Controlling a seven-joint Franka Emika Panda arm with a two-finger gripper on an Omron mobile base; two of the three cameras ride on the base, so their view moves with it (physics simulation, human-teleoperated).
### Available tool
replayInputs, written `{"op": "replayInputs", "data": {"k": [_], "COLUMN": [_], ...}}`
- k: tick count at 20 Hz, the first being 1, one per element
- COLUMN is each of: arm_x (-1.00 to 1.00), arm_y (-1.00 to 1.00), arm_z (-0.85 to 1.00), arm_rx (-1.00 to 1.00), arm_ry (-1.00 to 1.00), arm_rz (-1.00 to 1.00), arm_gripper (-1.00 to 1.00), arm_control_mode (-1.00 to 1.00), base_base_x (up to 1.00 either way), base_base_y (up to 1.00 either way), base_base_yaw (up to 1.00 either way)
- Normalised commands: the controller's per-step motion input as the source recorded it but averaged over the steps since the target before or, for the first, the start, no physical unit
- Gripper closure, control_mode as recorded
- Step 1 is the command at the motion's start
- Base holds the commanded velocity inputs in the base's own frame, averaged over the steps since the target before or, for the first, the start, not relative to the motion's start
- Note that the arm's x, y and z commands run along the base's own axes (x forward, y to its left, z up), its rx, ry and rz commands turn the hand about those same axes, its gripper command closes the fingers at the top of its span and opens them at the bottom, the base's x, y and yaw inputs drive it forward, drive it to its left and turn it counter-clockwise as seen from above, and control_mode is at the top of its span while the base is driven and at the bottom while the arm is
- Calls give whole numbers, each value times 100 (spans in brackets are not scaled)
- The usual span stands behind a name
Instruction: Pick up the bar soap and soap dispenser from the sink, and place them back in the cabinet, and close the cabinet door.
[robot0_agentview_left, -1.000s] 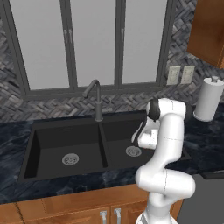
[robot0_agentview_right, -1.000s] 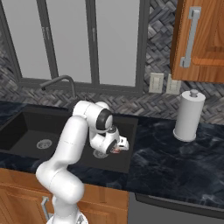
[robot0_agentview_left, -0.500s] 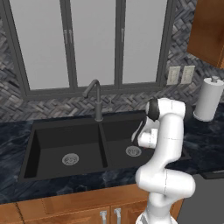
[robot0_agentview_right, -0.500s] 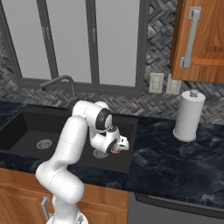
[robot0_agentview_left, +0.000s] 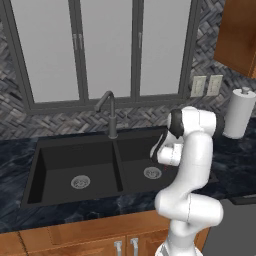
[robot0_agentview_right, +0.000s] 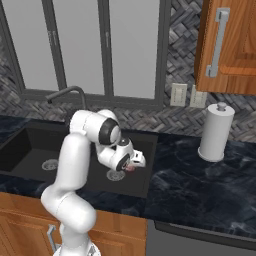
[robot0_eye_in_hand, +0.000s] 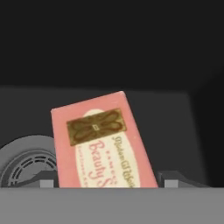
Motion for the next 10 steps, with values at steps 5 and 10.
{"op": "replayInputs", "data": {"k": [5,10], "arm_x": [-45,-52], "arm_y": [0,0], "arm_z": [79,79], "arm_rx": [0,0], "arm_ry": [-1,0], "arm_rz": [0,0], "arm_gripper": [100,100], "arm_control_mode": [-100,-100], "base_base_x": [0,0], "base_base_y": [0,0], "base_base_yaw": [0,0]}}
